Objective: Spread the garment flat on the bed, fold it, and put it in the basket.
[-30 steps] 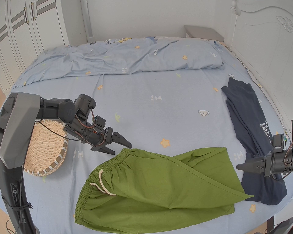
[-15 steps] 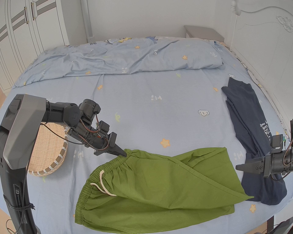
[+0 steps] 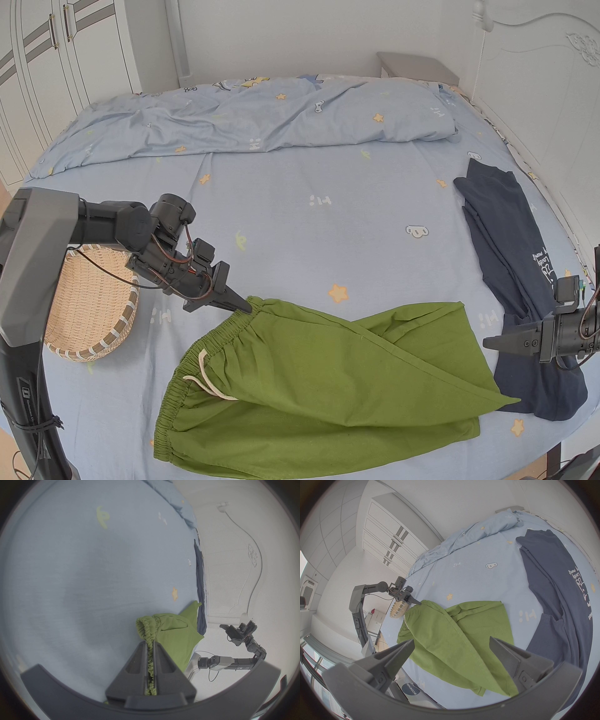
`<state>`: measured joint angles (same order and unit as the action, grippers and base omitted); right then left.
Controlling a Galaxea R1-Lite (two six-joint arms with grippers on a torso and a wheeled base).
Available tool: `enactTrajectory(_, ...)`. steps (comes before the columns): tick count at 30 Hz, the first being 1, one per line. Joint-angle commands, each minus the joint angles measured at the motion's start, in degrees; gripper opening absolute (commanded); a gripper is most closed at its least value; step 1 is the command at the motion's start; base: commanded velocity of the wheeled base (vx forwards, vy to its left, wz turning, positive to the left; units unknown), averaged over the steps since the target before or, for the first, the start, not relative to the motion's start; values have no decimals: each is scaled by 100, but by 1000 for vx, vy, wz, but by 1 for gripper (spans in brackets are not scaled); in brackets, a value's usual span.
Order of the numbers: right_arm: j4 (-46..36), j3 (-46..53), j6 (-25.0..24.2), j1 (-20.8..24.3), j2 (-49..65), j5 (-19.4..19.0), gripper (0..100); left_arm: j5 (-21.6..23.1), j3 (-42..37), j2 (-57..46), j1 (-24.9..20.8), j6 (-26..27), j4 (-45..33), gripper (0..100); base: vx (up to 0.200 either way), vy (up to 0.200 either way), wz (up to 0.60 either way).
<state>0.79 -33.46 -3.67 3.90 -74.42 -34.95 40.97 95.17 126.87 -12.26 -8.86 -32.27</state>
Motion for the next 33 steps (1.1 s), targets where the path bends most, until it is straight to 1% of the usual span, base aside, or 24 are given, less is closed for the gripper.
enactTrajectory(1, 17, -2, -2, -30, -46, -3, 100, 42, -174, -698, 330, -10, -8, 0, 0, 0, 0)
enactTrajectory(2, 61, -2, -2, -39, -81, -3, 100, 51, -236, -901, 462, -10, 19, 0, 0, 0, 0)
enactTrajectory(5, 97, 6, -2, -82, -116, -3, 100, 51, -280, -1050, 664, -1, 10, 0, 0, 0, 0)
enactTrajectory(8, 88, 6, -11, -170, -143, -3, 100, 51, -280, -1068, 708, -1, 1, 0, 0, 0, 0)
enactTrajectory(9, 79, 68, -11, -329, -143, -3, 100, 51, -297, -1041, 717, -1, -25, 0, 0, 0, 0)
enactTrajectory(12, 79, 182, -55, -654, -134, -12, 100, 51, -368, -1015, 655, 16, 36, 0, 0, 0, 0)
enactTrajectory(13, 70, 191, -64, -698, -134, -21, 100, 51, -377, -1015, 638, 16, 45, 0, 0, 0, 0)
enactTrajectory(14, 70, 244, -81, -873, -169, -21, 100, 42, -394, -1006, 638, 25, 54, 0, 0, 0, 0)
enactTrajectory(15, 79, 261, -81, -953, -204, -21, 100, 42, -394, -997, 638, 25, 54, 0, 0, 0, 0)
enactTrajectory(17, 70, 270, -81, -1093, -512, -21, 100, 34, -394, -962, 620, 25, 54, 0, 0, 0, 0)
enactTrajectory(22, 132, 261, 7, -1181, -1496, -29, 100, 25, -394, -962, 655, 25, 63, 0, 0, 0, 0)
enactTrajectory(25, 413, 297, 33, -1190, -1971, -21, 100, 34, -394, -971, 655, 25, 45, 0, 0, 0, 0)
enactTrajectory(33, 1046, 437, 33, -1199, -2604, -3, 100, 34, -377, -962, 690, 25, 63, 0, 0, 0, 0)
